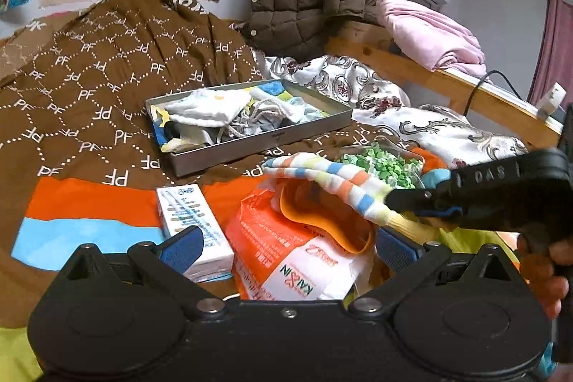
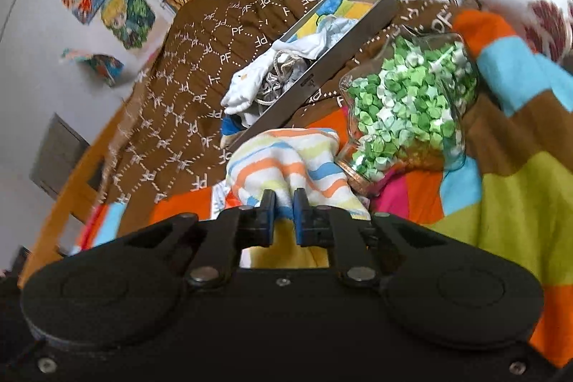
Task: Organize soft objects
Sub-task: 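Grasp the orange silicone strap with the left tool while the right tool grasps the striped sock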
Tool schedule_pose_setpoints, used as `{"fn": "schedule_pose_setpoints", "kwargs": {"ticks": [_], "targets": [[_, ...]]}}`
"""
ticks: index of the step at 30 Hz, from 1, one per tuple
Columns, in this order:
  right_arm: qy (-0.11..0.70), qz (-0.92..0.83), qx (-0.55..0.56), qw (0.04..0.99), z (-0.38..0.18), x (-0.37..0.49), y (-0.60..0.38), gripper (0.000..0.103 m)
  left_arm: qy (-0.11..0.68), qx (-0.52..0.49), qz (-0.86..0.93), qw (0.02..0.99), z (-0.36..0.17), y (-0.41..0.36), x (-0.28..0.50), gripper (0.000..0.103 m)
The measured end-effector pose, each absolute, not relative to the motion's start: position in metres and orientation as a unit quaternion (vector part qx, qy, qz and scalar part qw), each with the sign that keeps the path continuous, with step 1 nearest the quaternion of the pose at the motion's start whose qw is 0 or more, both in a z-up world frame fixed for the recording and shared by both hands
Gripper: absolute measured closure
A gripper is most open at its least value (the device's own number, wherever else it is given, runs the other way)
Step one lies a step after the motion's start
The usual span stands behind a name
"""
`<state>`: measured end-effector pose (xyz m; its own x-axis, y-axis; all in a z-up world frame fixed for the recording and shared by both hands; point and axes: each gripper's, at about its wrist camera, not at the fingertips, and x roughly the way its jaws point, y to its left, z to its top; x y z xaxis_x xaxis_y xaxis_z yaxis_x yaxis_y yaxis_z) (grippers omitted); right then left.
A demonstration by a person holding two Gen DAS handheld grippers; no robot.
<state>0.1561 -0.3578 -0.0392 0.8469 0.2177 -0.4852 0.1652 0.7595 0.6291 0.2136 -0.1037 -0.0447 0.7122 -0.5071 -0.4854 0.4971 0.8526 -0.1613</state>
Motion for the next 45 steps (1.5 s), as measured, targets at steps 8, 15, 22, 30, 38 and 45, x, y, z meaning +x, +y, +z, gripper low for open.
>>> {"fn": "schedule_pose_setpoints", "kwargs": {"ticks": [8, 15, 22, 30, 38, 45], "targets": [[0.241, -0.037, 0.288, 0.926, -0.024, 0.15, -0.35, 0.101, 0.286, -0.018, -0.277, 0.917, -0.05, -0.113, 0.233, 0.001], [0.219, -0.096, 0.286, 0.928, -0.021, 0.142, -0.367, 0.101, 0.298, -0.012, -0.316, 0.901, -0.047, -0.134, 0.244, 0.001], [0.23, -0.109, 0.3, 0.919, -0.027, 0.135, -0.376, 0.101, 0.34, -0.033, -0.316, 0.885, -0.059, -0.155, 0.258, 0.003], [0.24, -0.106, 0.313, 0.913, -0.032, 0.131, -0.379, 0.101, 0.378, -0.059, -0.299, 0.874, -0.07, -0.169, 0.274, 0.019], [0.245, -0.1, 0.318, 0.91, -0.033, 0.133, -0.375, 0.101, 0.377, -0.06, -0.275, 0.883, -0.078, -0.169, 0.274, 0.055], [0.251, -0.095, 0.318, 0.909, -0.034, 0.136, -0.373, 0.101, 0.371, -0.045, -0.28, 0.884, -0.075, -0.169, 0.267, 0.058]]}}
